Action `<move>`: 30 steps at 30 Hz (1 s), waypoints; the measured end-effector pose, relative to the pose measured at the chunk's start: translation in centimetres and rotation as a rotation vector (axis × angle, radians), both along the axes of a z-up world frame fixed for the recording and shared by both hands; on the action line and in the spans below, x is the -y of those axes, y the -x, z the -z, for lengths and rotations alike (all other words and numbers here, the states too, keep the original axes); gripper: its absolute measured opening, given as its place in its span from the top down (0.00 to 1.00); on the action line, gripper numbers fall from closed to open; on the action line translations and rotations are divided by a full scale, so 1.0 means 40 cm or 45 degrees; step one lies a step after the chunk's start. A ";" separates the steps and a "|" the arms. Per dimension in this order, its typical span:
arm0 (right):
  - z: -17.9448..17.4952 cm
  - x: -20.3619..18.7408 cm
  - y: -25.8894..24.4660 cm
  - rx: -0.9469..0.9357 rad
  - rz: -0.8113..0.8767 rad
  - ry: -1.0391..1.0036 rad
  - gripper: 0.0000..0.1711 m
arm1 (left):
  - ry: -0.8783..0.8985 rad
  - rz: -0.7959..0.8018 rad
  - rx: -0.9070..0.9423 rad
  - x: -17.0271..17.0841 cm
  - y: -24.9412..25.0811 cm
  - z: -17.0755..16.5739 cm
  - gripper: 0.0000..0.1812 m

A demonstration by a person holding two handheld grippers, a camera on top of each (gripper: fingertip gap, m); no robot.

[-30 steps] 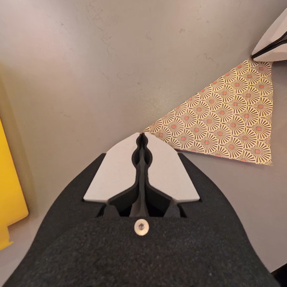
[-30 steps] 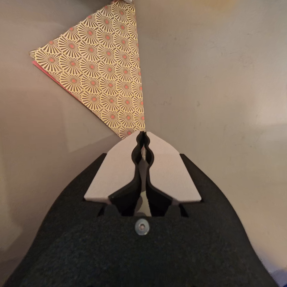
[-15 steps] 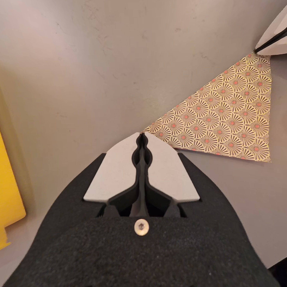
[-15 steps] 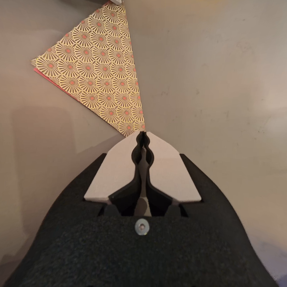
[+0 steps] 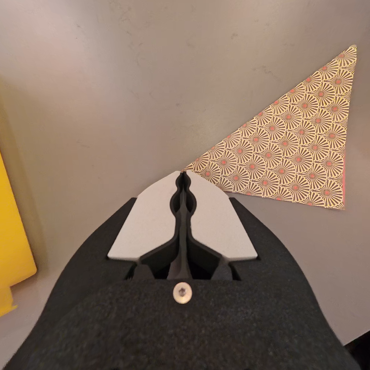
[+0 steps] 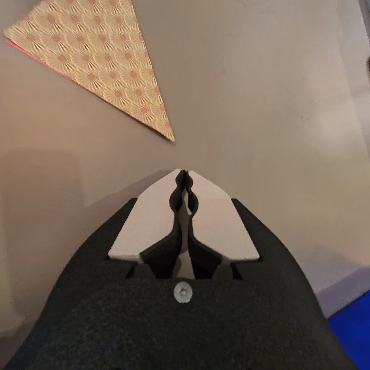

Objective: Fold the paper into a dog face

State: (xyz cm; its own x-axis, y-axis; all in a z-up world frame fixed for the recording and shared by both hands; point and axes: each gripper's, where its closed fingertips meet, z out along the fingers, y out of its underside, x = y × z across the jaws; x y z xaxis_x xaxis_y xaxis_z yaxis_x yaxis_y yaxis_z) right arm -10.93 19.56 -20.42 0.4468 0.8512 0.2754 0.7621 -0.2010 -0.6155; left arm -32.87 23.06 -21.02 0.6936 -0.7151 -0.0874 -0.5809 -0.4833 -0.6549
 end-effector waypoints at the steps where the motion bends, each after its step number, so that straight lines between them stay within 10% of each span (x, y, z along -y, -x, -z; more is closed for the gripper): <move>1: -0.010 0.003 0.019 -0.023 -0.013 -0.007 1.00 | 0.001 -0.004 0.000 0.000 0.000 0.000 1.00; 20: 0.002 -0.025 0.068 0.017 0.076 -0.068 1.00 | 0.045 -0.063 0.192 0.014 -0.012 -0.020 1.00; 30: -0.203 0.181 0.074 -0.632 0.193 -0.123 0.86 | -0.054 0.144 0.584 0.178 -0.005 -0.191 0.80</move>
